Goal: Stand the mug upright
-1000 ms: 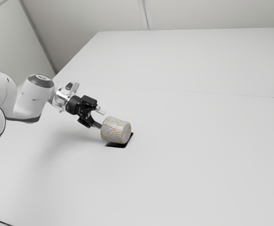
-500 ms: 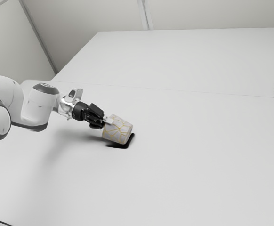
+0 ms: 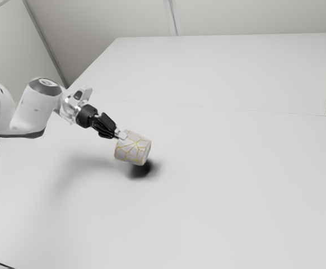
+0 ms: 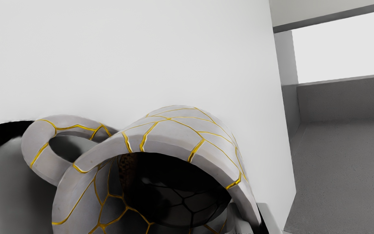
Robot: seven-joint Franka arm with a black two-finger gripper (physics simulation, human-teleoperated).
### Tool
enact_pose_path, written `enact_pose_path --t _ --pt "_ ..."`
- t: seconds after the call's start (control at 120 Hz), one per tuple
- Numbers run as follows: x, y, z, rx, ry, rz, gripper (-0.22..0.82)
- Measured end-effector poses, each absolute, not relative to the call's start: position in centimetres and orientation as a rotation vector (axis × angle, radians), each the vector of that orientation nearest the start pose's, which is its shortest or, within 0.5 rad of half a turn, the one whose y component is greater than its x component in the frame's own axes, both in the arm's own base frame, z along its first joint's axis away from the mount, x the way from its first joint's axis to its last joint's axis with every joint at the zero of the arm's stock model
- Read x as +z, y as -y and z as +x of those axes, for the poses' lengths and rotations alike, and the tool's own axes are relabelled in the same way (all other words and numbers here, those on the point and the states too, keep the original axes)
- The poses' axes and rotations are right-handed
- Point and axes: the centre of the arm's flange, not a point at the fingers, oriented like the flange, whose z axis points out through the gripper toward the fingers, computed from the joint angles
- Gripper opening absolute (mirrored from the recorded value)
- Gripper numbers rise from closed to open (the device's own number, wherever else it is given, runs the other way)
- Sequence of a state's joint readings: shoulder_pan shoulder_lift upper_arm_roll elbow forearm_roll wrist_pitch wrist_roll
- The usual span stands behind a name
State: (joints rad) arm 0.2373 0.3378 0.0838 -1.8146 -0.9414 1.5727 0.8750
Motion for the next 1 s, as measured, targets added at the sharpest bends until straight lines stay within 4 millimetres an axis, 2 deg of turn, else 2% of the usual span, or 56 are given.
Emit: enact_pose_path --t 0.217,0.292,0.392,0.533,0.692,0.817,0.85,1.0 --pt "43.4 -7.8 58.0 -0.053 0.546 2.601 -0.18" --pt "44.3 -7.6 58.3 -0.087 0.602 2.752 -0.18" --pt "44.3 -7.5 59.0 -0.106 0.632 2.906 -0.18" --pt "43.1 -6.8 59.5 -0.097 0.640 3.048 -0.18" --pt "38.1 -6.5 57.9 -0.131 0.584 3.107 -0.18" --pt "35.6 -5.9 57.2 -0.132 0.537 3.129 -0.15" --pt "35.1 -5.7 57.2 -0.129 0.525 3.132 -0.11" --pt "34.7 -5.1 57.3 -0.092 0.472 3.145 0.22"
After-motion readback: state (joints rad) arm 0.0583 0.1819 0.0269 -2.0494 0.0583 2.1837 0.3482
